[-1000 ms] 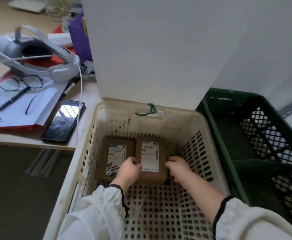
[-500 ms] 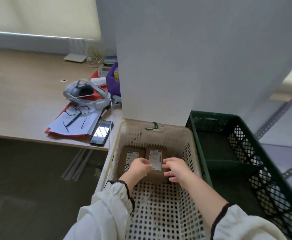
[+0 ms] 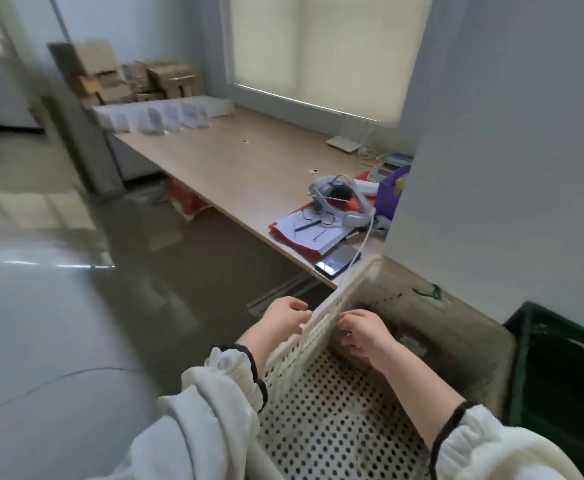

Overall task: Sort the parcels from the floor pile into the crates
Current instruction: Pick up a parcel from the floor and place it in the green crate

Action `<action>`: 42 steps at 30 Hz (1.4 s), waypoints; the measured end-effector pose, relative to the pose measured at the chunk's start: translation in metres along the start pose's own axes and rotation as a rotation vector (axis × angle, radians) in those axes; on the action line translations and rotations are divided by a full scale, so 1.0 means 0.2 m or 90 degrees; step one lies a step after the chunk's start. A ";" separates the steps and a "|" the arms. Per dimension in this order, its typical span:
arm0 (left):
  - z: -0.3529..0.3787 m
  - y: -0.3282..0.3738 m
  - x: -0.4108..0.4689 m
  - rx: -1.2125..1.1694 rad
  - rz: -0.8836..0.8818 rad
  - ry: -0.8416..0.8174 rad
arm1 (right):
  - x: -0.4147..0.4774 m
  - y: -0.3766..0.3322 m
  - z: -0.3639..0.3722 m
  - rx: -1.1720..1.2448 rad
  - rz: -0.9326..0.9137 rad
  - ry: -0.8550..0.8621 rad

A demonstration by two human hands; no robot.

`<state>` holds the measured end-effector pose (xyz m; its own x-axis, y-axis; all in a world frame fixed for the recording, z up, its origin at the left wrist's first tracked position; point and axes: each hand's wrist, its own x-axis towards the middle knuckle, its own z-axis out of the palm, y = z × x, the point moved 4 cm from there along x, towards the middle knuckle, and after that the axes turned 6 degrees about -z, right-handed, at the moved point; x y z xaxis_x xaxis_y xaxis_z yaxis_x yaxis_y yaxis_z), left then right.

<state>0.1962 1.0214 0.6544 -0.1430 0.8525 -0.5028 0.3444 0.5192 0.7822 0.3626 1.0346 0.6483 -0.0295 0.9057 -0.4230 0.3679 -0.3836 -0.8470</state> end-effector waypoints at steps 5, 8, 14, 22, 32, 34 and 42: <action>-0.56 -0.44 -0.36 -0.129 -0.049 0.175 | -0.23 -0.21 0.64 -0.065 -0.105 -0.188; -0.88 -0.76 -0.69 -0.189 -0.090 0.293 | -0.45 -0.27 1.04 -0.108 -0.147 -0.282; -1.28 -1.52 -1.59 -0.316 -0.197 0.498 | -1.15 -0.24 1.87 -0.176 -0.203 -0.485; -1.24 -2.49 -2.94 -0.475 -0.364 0.759 | -2.48 0.20 2.75 -0.210 -0.224 -0.798; -0.72 -3.24 -4.02 -0.773 -0.507 1.097 | -3.57 0.85 3.26 -0.533 -0.252 -1.057; -0.65 -3.34 -4.08 -0.817 -0.530 1.120 | -3.67 0.94 3.36 -0.587 -0.269 -1.092; -0.53 -3.86 -3.93 -0.913 -0.603 1.131 | -3.80 1.35 3.84 -0.724 -0.357 -1.168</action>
<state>-0.0562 -0.0438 0.4854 -0.3581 -0.6635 -0.6570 -0.6700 -0.3075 0.6757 -0.2282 0.1031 0.4939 -0.6152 -0.5134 -0.5983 0.2145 0.6212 -0.7537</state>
